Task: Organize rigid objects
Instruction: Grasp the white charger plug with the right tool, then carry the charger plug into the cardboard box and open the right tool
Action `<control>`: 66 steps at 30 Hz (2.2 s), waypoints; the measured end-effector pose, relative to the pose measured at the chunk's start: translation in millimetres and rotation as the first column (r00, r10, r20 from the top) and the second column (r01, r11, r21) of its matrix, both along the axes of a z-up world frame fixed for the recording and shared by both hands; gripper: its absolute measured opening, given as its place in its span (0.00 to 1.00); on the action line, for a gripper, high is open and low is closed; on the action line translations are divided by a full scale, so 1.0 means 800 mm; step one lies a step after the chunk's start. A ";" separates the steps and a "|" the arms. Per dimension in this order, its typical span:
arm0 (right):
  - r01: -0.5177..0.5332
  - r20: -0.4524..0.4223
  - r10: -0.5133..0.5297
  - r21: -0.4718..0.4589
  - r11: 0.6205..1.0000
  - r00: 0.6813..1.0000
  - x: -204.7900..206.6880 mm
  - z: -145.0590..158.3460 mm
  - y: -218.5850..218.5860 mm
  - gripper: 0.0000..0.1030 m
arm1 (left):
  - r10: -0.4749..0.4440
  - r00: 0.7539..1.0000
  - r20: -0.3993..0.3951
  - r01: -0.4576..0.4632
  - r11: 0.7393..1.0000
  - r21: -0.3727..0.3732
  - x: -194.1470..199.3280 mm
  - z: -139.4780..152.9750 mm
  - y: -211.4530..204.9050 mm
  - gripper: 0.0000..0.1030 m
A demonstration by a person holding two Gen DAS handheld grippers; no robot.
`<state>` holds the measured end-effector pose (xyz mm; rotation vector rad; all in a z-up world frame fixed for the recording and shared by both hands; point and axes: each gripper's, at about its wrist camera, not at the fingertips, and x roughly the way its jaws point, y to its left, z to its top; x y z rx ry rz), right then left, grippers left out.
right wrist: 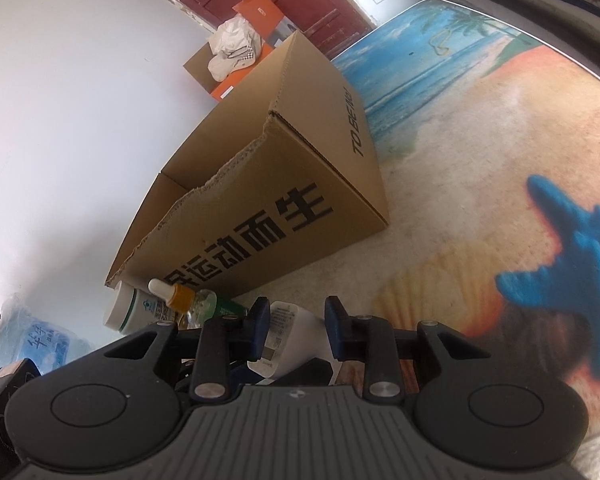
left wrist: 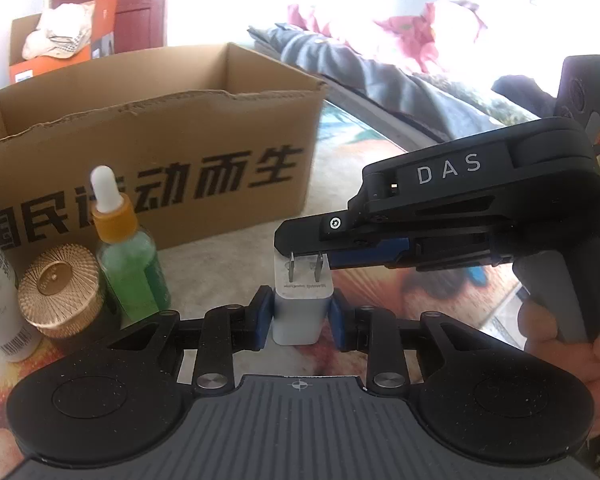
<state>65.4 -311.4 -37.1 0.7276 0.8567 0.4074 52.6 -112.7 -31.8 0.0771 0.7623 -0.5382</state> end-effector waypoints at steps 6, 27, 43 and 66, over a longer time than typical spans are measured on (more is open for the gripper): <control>0.020 -0.011 -0.020 0.005 1.000 1.000 -0.008 0.000 -0.011 0.32 | -0.023 0.999 0.029 0.021 0.998 0.057 0.004 -0.001 -0.014 0.29; -0.017 0.079 0.015 0.032 0.999 0.997 -0.016 0.034 0.001 0.31 | 0.027 0.996 0.083 -0.033 0.997 0.065 -0.001 0.026 -0.018 0.25; -0.172 0.294 0.187 -0.078 0.982 0.937 0.107 0.182 0.055 0.32 | 0.088 0.985 0.151 -0.090 0.996 0.006 0.093 0.160 0.043 0.25; -0.382 -0.261 0.358 -0.042 0.923 0.896 0.316 0.034 0.145 0.32 | 0.184 0.883 -0.431 -0.101 0.973 0.209 0.285 0.038 0.078 0.25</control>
